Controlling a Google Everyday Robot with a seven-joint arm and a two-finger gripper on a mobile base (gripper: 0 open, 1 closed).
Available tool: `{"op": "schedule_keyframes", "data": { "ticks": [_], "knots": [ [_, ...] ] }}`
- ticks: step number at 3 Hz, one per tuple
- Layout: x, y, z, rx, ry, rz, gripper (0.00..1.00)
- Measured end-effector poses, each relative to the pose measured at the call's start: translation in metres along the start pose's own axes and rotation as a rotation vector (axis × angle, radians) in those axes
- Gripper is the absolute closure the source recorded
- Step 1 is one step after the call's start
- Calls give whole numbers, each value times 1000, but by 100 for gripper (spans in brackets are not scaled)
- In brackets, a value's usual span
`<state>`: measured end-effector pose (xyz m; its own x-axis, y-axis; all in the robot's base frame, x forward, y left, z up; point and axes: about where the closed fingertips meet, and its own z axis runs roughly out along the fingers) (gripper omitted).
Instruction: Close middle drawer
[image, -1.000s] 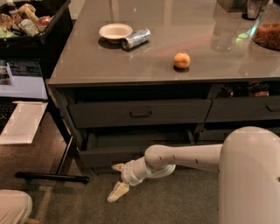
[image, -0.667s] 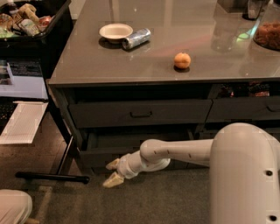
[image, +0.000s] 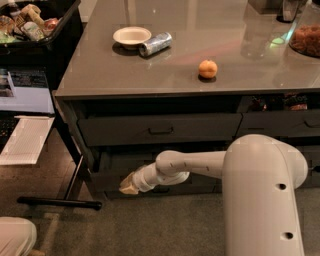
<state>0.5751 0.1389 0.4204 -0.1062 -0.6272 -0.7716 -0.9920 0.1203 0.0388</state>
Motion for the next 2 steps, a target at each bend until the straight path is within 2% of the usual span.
{"op": "schedule_keyframes", "data": {
  "ticks": [1, 2],
  "knots": [
    [4, -16, -1, 47, 9, 24, 38],
    [5, -19, -2, 60, 9, 30, 16]
  ]
}}
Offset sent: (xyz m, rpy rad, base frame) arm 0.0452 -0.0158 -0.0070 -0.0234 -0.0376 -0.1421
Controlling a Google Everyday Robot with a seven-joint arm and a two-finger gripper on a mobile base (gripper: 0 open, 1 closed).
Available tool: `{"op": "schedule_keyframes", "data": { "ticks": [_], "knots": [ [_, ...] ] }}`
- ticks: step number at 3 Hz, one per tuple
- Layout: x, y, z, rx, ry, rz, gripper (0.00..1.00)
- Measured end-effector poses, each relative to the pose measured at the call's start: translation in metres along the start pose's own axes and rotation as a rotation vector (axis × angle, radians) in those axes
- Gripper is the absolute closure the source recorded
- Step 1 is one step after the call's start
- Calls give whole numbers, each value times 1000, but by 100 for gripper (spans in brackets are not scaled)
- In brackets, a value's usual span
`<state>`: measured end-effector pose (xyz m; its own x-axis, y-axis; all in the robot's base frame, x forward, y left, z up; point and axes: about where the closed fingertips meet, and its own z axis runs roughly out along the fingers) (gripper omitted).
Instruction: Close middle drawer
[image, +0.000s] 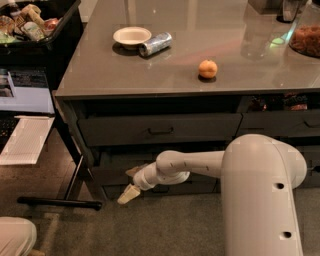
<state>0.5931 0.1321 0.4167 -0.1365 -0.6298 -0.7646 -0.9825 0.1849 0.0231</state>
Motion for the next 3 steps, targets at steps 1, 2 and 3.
{"op": "schedule_keyframes", "data": {
  "ticks": [1, 2, 3],
  "knots": [
    [0, -10, 0, 31, -8, 7, 0],
    [0, -18, 3, 45, -15, 16, 0],
    [1, -19, 3, 46, -16, 17, 0]
  ]
}}
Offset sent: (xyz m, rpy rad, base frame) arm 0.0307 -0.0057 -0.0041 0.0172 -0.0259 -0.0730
